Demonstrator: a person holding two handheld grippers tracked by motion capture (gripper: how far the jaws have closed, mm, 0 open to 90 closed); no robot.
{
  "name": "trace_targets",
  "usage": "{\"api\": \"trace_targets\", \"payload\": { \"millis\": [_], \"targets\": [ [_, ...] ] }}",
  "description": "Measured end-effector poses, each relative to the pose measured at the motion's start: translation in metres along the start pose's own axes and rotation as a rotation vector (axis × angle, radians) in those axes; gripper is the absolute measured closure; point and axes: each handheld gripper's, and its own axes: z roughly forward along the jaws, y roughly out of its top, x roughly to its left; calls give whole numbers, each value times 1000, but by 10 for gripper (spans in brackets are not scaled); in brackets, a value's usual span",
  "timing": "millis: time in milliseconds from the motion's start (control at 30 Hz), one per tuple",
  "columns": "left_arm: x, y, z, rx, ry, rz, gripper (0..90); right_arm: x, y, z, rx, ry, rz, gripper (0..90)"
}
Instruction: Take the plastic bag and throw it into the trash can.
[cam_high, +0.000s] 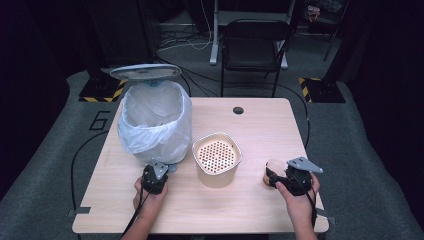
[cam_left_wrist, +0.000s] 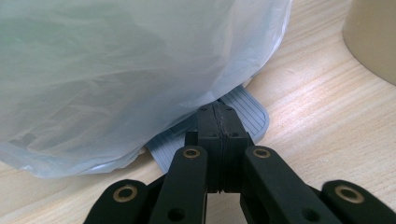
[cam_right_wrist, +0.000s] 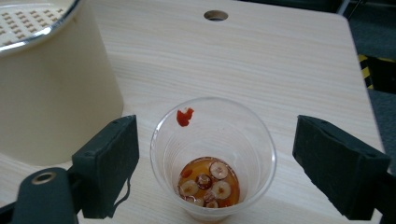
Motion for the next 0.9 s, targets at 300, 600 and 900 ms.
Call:
{"api": "trace_targets", "payload": {
  "millis": [300,600,900],
  "targets": [
    [0,0,0,4,-1,4,897,13,27,2,20,158,-42,384],
    [0,0,0,-4,2,-3,898,54,66,28,32,239,-131,488],
    [0,0,0,-3,0,-4,897,68,83,60,117,256,-125,557]
  ]
}}
